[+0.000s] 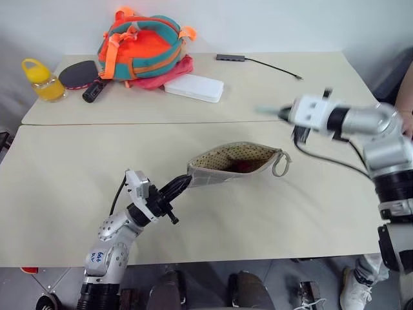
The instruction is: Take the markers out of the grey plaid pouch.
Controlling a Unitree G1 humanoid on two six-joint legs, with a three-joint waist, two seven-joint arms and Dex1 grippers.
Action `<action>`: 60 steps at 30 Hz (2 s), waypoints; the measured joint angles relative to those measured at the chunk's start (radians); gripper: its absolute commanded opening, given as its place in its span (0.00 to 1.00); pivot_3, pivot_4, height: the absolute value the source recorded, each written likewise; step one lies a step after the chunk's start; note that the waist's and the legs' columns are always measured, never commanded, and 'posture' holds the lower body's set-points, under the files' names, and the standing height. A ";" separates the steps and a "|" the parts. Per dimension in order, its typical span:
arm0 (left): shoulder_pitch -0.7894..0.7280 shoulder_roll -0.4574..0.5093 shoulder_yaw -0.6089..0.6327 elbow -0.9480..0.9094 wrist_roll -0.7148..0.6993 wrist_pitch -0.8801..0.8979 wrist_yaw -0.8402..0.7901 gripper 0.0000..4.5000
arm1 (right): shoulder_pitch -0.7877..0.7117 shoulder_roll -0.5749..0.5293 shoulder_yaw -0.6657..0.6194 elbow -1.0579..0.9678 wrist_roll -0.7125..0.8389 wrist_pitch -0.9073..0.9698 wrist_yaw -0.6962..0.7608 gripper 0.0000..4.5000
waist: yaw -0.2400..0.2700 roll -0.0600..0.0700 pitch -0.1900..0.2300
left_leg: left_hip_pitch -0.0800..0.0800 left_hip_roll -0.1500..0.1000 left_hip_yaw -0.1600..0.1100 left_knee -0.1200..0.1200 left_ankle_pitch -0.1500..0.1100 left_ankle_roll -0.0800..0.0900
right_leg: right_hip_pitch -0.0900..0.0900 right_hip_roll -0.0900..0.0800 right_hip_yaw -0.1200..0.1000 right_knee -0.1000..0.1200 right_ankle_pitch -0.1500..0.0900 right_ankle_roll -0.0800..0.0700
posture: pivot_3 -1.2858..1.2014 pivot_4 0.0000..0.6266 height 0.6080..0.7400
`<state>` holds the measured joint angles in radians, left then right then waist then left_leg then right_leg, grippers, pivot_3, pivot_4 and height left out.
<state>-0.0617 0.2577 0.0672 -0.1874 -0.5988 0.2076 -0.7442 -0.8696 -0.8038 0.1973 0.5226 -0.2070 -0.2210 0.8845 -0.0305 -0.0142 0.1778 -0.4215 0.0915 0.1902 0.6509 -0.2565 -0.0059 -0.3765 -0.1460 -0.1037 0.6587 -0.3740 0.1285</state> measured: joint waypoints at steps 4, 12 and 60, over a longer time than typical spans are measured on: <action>0.004 0.000 -0.002 -0.005 0.000 0.000 0.000 0.00 | 0.019 0.000 0.016 0.091 -0.052 -0.074 -0.055 0.08 | -0.019 0.003 0.002 | 0.001 0.001 0.000 0.000 0.001 -0.001 | 0.000 0.001 0.000 0.001 0.000 0.000 | 0.52 0.24 1.00; 0.021 0.000 -0.007 -0.019 0.000 0.000 0.005 0.00 | 0.082 0.000 0.024 0.173 -0.081 -0.102 -0.069 0.31 | -0.022 0.003 0.002 | 0.001 0.001 -0.001 0.002 0.001 -0.001 | 0.001 0.001 0.000 0.002 0.000 0.000 | 0.52 0.24 1.00; -0.043 0.020 -0.042 -0.040 -0.141 0.268 -0.008 0.00 | 0.001 0.132 0.214 -0.416 0.005 0.190 0.264 0.36 | 0.000 0.002 0.001 | 0.000 0.001 -0.002 0.004 0.000 0.000 | 0.001 0.001 0.000 0.002 0.000 0.000 | 0.52 0.24 1.00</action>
<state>-0.1044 0.2778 0.0253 -0.2270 -0.7396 0.4757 -0.7521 -0.8684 -0.6717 0.4111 0.1068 -0.2021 -0.0305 1.1481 -0.0308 -0.0125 0.1788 -0.4212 0.0928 0.1882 0.6546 -0.2564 -0.0059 -0.3754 -0.1452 -0.1038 0.6610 -0.3740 0.1284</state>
